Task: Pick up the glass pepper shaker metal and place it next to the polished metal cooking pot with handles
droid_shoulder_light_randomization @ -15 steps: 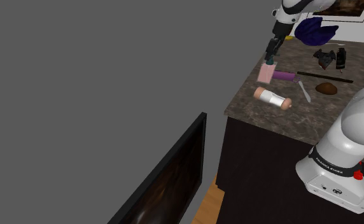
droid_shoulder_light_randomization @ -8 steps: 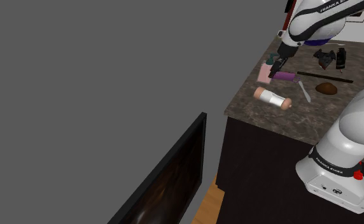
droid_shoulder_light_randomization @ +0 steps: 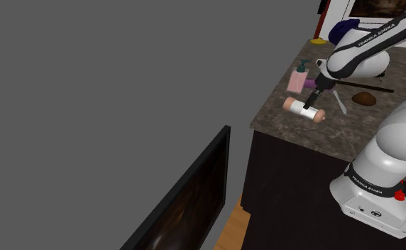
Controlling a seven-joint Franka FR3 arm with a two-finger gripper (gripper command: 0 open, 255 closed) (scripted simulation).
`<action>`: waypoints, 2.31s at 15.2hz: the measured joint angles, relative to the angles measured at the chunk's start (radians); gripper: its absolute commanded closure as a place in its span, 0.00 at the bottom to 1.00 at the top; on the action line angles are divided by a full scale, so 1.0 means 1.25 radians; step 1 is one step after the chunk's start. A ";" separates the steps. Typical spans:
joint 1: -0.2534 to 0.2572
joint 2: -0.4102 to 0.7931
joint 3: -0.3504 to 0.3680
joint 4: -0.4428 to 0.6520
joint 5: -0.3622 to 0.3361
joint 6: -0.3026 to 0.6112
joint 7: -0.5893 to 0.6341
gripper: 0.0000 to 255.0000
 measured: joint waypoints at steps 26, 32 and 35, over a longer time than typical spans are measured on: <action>0.133 0.135 -0.115 -0.015 0.104 0.158 -0.083 1.00; 0.043 0.051 -0.035 -0.006 0.030 0.065 -0.021 1.00; 0.013 0.007 -0.007 0.003 0.008 0.012 -0.002 1.00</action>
